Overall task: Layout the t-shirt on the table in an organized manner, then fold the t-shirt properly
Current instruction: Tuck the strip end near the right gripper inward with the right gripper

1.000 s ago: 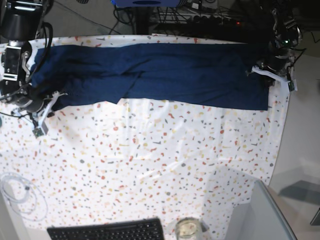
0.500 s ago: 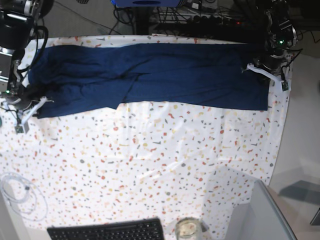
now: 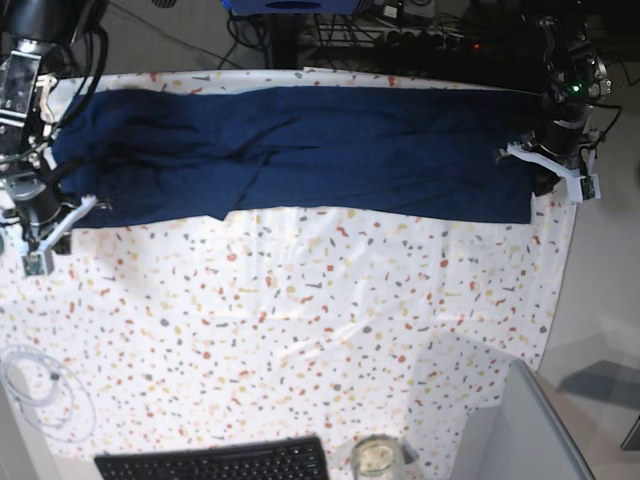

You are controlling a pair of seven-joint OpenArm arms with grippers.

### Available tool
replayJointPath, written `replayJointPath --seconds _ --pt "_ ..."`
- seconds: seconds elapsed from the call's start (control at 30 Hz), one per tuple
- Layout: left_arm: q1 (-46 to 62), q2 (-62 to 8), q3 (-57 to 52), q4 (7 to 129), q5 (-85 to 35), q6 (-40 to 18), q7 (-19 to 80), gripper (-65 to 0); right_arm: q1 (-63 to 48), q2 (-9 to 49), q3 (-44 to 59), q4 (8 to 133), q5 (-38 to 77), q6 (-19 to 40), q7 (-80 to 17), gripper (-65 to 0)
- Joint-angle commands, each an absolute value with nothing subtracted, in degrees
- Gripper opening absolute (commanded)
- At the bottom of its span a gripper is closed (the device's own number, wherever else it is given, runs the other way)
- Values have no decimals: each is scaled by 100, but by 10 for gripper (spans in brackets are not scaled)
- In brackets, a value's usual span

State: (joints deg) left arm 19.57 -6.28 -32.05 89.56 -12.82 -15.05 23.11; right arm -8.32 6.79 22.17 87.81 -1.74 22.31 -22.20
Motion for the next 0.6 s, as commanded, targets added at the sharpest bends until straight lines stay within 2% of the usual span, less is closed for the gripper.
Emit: replayJointPath --seconds 0.0,0.07,0.17,0.27,0.33,0.37,0.43,0.57 --pt "1991 -699 -3336 9130 -1305 -1481 2202 -650 -884 567 2070 9121 -119 2492 -2123 -636" --pt "2000 -690 -3477 9174 -1305 -1481 2202 -650 -1042 347 1789 9543 -119 2958 -2360 -572" --pt "2000 -690 -3829 9156 -1314 -1481 2202 -650 -1007 40 1297 9754 -110 3574 -3116 -407" --pt "2035 -690 -4171 9156 -1314 -1481 2202 -650 -796 -180 980 9490 -110 3890 -3477 -236" --pt "2097 -699 -4312 9147 -1314 -1481 2202 -650 -593 -224 848 9156 -110 3978 -3503 -162" --pt "2114 -699 -4365 9147 -1314 -1481 2202 -650 -470 -215 769 8927 -110 4000 -3512 -143" --pt "2114 -699 -4435 9147 -1314 -1481 2202 -650 -242 -198 620 8435 -110 4000 -3512 -144" --pt "2193 -699 -4505 9095 -1314 -1481 2193 -650 13 -189 602 7837 -119 4000 -3512 -186"
